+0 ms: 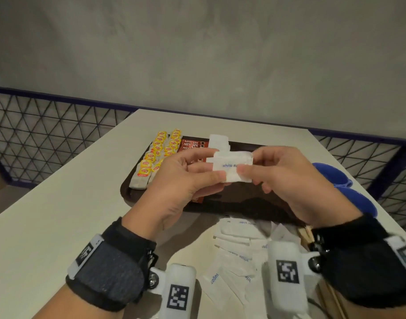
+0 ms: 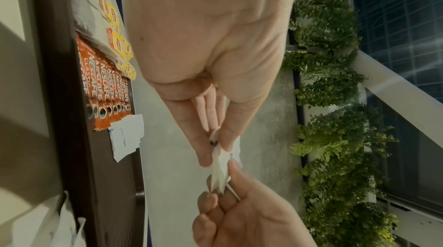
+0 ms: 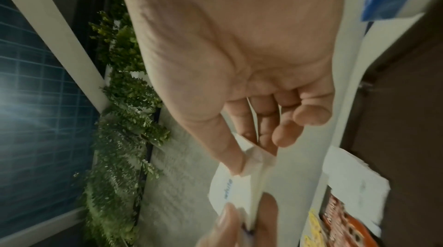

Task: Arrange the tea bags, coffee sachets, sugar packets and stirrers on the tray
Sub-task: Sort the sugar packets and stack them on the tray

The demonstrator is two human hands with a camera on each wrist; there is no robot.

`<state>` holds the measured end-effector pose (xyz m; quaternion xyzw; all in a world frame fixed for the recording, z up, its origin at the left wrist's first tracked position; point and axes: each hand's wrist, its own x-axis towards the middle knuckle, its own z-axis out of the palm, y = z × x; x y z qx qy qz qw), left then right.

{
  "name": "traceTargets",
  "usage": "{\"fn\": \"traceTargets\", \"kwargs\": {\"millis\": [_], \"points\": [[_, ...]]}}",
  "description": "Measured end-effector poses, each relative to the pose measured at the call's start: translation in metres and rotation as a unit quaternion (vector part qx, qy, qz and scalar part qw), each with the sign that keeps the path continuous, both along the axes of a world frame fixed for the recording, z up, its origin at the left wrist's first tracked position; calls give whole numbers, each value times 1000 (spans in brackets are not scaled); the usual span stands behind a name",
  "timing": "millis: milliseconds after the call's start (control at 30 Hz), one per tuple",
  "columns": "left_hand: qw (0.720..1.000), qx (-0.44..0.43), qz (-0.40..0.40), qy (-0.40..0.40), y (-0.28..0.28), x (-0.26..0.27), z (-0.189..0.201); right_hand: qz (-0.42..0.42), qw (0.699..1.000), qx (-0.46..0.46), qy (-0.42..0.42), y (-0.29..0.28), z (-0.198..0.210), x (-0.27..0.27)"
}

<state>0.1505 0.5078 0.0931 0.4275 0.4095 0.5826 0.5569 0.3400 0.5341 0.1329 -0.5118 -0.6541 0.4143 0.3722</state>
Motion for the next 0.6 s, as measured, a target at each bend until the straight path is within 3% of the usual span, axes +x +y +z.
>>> {"fn": "traceTargets", "kwargs": {"millis": [100, 200, 333, 600], "points": [[990, 42, 136, -14, 2, -4, 3, -21, 1000, -18, -4, 31, 13, -1], [972, 66, 216, -66, 4, -14, 5, -15, 992, -123, -9, 62, 0, -10], [959, 70, 250, -109, 4, -25, 7, -17, 973, -222, -56, 89, -37, -20], [955, 63, 259, -127, 6, -28, 8, -61, 967, -235, -76, 117, -53, -29]]}}
